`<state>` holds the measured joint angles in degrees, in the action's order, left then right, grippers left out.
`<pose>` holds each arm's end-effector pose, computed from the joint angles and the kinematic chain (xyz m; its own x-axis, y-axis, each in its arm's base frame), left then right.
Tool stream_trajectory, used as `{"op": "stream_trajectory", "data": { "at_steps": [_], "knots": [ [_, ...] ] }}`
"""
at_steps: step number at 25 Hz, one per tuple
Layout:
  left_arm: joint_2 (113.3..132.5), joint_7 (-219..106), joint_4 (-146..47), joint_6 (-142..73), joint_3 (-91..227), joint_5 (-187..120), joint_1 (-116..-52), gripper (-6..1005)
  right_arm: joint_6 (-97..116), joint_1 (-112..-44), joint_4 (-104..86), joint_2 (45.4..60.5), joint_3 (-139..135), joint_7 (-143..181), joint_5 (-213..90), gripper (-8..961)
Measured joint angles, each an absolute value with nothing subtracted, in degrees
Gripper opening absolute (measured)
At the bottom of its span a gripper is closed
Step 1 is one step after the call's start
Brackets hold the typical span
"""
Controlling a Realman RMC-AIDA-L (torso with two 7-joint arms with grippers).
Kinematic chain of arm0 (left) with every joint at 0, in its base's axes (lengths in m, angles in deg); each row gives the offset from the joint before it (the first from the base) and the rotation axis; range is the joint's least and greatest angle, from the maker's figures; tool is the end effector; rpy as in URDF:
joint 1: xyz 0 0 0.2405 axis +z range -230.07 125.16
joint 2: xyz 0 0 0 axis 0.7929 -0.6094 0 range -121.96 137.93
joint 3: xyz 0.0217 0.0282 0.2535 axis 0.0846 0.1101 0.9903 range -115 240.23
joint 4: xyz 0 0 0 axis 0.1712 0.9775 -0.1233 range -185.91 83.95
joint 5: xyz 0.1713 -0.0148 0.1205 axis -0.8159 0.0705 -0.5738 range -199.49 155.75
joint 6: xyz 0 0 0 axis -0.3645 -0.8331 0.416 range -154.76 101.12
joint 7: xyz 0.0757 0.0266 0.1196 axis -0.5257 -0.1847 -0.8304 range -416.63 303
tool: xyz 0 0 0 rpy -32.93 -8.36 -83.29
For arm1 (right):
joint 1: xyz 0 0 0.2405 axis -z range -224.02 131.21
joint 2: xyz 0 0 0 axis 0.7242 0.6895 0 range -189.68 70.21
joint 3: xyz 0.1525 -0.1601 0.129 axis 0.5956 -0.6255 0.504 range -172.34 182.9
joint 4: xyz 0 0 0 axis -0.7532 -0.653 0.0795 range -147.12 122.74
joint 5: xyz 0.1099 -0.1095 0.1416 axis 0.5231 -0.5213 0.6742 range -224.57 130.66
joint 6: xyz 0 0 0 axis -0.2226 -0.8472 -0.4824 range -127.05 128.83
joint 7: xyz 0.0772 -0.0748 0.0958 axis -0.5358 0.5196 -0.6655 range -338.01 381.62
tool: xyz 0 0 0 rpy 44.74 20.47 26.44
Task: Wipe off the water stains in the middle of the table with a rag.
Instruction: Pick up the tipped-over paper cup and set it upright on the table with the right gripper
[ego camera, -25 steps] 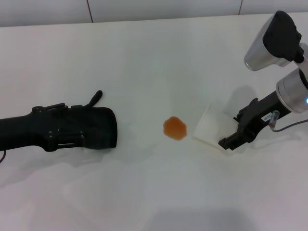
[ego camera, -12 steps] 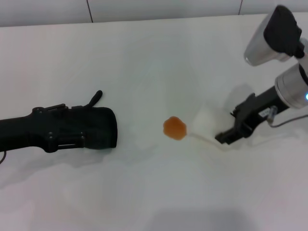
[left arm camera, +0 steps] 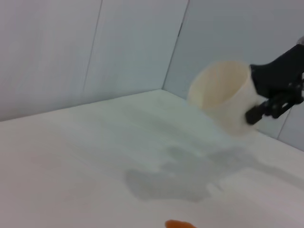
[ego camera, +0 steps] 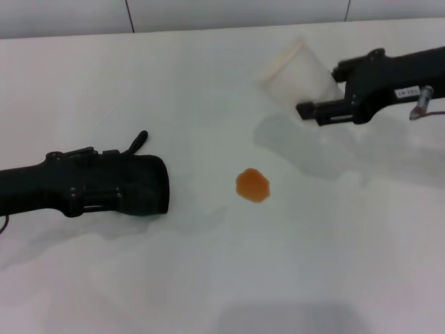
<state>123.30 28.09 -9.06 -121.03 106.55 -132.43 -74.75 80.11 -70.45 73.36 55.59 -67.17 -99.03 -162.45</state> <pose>-0.2948 0.2973 0.0311 0.7519 0.4366 0.4940 0.5469 -0.8314 -0.0978 0.1507 0.3512 0.0502 0.9328 -0.2675 -0.2414 -0.3395 -0.8769 -0.3402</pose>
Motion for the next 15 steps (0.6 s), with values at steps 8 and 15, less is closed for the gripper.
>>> {"op": "stream_trajectory", "data": {
  "at_steps": [8,15],
  "knots": [
    [123.29,28.1,-9.1,-120.6,106.5,-132.4,-74.9,878,75.0,-66.5,58.5,55.48,-66.5,-76.9,-143.6,606],
    [123.29,28.1,-9.1,-119.2,106.6,-132.4,-75.0,878,74.1,-66.3,45.0,55.65,-66.5,-52.9,-134.1,605]
  ]
}}
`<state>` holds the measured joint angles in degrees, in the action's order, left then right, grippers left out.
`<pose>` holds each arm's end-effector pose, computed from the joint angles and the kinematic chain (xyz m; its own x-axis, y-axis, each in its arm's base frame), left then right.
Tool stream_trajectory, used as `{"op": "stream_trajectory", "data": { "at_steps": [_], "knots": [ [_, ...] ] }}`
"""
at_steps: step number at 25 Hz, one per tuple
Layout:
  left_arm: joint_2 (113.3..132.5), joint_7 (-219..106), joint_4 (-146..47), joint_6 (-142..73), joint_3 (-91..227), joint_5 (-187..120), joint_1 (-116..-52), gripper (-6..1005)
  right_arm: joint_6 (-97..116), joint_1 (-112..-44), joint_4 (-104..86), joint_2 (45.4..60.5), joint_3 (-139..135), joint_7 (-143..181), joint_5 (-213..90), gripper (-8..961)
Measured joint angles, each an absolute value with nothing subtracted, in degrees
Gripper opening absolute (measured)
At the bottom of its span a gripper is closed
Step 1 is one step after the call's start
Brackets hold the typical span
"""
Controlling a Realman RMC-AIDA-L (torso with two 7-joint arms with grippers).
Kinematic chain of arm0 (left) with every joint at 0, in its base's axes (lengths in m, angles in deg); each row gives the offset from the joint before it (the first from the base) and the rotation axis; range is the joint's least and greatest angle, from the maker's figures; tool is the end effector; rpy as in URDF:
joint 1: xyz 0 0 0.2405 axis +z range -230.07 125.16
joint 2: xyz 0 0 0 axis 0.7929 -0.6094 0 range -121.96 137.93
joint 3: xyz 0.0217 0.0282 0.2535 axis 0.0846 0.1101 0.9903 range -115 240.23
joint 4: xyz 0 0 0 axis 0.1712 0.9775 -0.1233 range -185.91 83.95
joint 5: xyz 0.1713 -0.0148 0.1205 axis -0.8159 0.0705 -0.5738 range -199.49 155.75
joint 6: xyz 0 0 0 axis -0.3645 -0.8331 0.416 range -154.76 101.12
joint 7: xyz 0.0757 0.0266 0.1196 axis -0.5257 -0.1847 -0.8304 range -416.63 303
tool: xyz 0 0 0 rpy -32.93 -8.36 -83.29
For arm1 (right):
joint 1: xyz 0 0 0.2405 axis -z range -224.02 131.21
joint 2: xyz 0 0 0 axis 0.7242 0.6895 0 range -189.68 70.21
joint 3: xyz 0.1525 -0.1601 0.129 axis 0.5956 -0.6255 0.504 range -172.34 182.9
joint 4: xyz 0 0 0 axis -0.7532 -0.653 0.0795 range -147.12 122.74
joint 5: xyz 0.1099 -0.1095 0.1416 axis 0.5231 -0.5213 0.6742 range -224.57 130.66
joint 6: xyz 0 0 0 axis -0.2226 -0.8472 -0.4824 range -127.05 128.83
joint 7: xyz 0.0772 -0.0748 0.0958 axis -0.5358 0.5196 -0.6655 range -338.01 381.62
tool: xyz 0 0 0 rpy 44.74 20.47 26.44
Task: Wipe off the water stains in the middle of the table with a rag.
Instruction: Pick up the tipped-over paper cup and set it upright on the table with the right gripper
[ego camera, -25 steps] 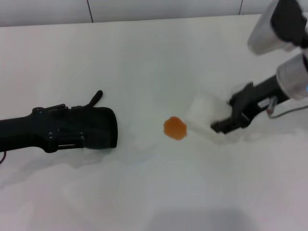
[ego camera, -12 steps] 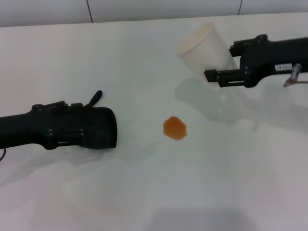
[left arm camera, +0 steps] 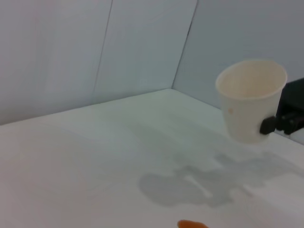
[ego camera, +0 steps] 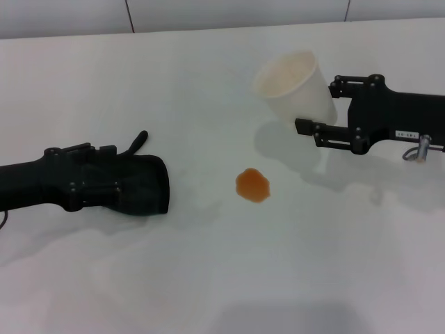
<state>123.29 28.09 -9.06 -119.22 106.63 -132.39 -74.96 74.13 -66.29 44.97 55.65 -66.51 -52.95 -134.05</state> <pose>-0.2964 0.3019 0.0313 0.7549 0.4346 0.4912 0.5546 -0.8227 -0.1244 0.2187 0.3422 0.0173 0.8814 -0.0064 -0.4722 -0.2111 -0.8998 -0.3819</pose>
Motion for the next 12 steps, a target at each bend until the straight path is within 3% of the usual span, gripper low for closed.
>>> {"op": "stream_trajectory", "data": {
  "at_steps": [12],
  "knots": [
    [123.44,28.1,-9.1,-118.1,106.5,-132.3,-75.1,878,67.9,-66.5,32.8,55.62,-66.3,-42.6,-128.5,604]
  ]
}}
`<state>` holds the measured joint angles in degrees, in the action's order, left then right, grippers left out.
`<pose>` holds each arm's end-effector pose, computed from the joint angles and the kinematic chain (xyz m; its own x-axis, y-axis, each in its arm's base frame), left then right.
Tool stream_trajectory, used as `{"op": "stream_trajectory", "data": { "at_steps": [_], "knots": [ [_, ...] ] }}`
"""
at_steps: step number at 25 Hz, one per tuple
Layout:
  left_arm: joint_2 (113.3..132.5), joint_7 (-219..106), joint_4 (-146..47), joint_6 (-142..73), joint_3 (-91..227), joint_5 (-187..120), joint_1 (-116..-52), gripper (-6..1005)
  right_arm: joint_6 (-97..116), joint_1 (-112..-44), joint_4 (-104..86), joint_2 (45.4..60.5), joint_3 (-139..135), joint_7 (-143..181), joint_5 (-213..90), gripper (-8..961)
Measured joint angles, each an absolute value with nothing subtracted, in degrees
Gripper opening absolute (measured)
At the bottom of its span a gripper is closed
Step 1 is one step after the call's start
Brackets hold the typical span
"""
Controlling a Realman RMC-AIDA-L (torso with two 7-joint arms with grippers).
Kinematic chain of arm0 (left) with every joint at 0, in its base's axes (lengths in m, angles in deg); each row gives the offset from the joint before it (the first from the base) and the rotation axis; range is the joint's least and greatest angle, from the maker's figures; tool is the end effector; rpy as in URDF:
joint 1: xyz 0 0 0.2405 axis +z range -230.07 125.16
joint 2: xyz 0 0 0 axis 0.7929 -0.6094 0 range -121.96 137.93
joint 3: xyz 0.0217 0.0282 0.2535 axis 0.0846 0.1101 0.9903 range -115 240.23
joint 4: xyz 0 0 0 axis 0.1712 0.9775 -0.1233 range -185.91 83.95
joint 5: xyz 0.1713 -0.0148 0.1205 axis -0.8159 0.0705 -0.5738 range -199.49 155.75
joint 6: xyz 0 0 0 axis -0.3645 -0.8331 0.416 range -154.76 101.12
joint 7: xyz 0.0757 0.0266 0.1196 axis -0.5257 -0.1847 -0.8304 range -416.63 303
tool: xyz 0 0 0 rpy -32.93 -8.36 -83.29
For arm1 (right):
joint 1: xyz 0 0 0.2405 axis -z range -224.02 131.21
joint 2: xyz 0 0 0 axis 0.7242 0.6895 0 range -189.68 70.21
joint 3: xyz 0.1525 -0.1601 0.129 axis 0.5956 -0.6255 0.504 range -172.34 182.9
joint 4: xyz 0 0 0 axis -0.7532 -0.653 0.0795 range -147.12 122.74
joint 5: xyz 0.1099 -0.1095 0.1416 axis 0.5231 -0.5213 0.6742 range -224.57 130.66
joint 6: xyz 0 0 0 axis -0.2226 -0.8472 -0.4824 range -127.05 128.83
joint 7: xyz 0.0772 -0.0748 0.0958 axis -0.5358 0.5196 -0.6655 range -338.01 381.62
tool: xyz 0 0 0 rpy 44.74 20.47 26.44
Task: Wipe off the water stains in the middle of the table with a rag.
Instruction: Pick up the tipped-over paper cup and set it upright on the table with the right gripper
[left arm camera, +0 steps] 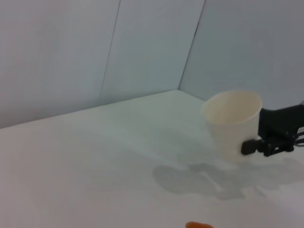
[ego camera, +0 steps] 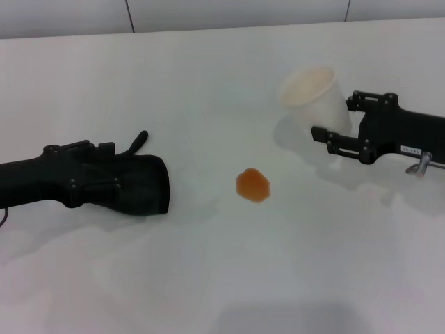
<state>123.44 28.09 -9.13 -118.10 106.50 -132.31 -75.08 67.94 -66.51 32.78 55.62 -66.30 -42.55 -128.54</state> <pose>-0.2971 0.3046 0.0308 0.7533 0.4343 0.4939 0.5616 -0.8156 -0.1393 0.2610 0.3437 0.0012 0.8791 -0.0605 -0.4727 -0.3041 -0.8350 -0.4586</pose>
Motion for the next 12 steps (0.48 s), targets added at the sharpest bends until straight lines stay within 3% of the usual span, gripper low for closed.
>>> {"op": "stream_trajectory", "data": {
  "at_steps": [12],
  "knots": [
    [123.47,28.1,-9.1,-118.0,106.5,-132.4,-75.3,879,66.1,-66.3,25.5,55.67,-66.3,-38.2,-127.5,603]
  ]
}}
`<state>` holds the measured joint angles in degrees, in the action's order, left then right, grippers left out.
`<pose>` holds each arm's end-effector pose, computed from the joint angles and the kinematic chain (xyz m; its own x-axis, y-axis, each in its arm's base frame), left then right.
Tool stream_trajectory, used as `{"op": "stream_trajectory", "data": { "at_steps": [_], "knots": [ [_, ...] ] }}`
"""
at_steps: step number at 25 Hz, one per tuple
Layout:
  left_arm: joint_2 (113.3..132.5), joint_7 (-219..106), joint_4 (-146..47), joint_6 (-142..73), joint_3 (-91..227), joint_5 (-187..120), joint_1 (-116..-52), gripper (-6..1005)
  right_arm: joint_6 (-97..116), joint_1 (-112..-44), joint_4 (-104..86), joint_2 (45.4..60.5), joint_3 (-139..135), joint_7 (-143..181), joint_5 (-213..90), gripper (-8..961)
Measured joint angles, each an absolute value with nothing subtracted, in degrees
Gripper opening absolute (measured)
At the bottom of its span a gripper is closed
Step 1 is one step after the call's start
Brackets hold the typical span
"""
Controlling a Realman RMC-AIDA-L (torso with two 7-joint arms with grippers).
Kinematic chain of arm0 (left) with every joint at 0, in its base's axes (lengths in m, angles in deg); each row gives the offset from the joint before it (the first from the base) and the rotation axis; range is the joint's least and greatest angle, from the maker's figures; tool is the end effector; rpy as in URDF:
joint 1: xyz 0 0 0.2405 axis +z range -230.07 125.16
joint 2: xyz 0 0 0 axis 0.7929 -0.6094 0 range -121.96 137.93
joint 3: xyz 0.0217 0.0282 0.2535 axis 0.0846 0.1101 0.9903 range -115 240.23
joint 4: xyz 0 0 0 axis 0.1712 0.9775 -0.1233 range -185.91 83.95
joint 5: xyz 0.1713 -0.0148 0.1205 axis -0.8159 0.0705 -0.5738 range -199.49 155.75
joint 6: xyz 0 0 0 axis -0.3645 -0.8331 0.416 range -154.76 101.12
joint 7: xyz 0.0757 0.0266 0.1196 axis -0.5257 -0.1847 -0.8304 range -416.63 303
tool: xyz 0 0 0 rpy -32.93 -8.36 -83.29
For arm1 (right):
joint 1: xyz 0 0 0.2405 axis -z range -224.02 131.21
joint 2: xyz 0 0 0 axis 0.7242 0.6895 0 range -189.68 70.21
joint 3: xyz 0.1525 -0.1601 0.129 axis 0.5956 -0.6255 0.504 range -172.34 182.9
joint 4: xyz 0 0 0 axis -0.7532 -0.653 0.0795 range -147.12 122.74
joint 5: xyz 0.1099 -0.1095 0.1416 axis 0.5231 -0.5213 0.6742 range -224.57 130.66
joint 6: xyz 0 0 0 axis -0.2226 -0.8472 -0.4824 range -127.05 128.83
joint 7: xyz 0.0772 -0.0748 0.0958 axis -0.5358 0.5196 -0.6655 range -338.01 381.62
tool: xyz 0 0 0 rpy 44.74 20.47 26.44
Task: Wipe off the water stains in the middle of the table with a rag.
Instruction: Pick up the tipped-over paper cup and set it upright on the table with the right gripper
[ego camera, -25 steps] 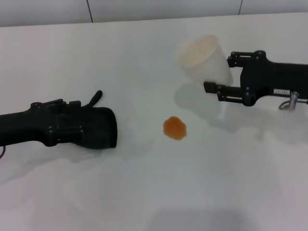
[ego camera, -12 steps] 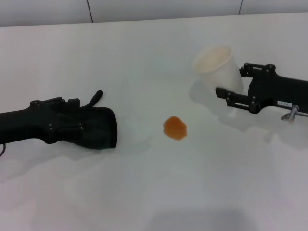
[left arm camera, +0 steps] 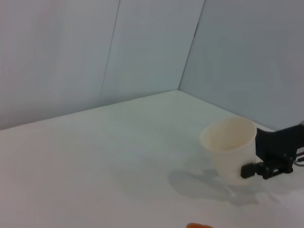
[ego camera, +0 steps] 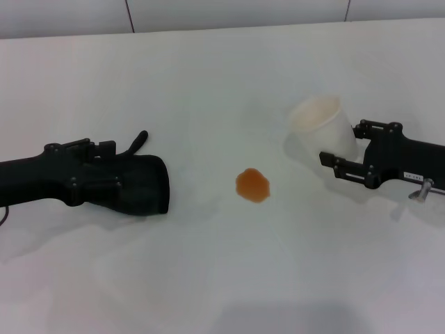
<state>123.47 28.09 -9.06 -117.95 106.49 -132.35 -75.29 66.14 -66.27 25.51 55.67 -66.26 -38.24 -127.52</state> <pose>-0.2961 0.3060 0.0308 0.7555 0.4311 0.4933 0.5589 -0.8170 -0.1421 0.2894 0.3319 -0.0139 0.8811 -0.1330 -0.4539 -0.3591 -0.8126 -0.4590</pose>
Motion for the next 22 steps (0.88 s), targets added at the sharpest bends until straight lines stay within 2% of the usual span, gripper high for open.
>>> {"op": "stream_trajectory", "data": {
  "at_steps": [22],
  "knots": [
    [123.56,28.8,-9.1,-118.0,106.8,-132.3,-75.8,879,65.2,-67.1,17.4,55.67,-66.7,-32.7,-123.9,605]
  ]
}}
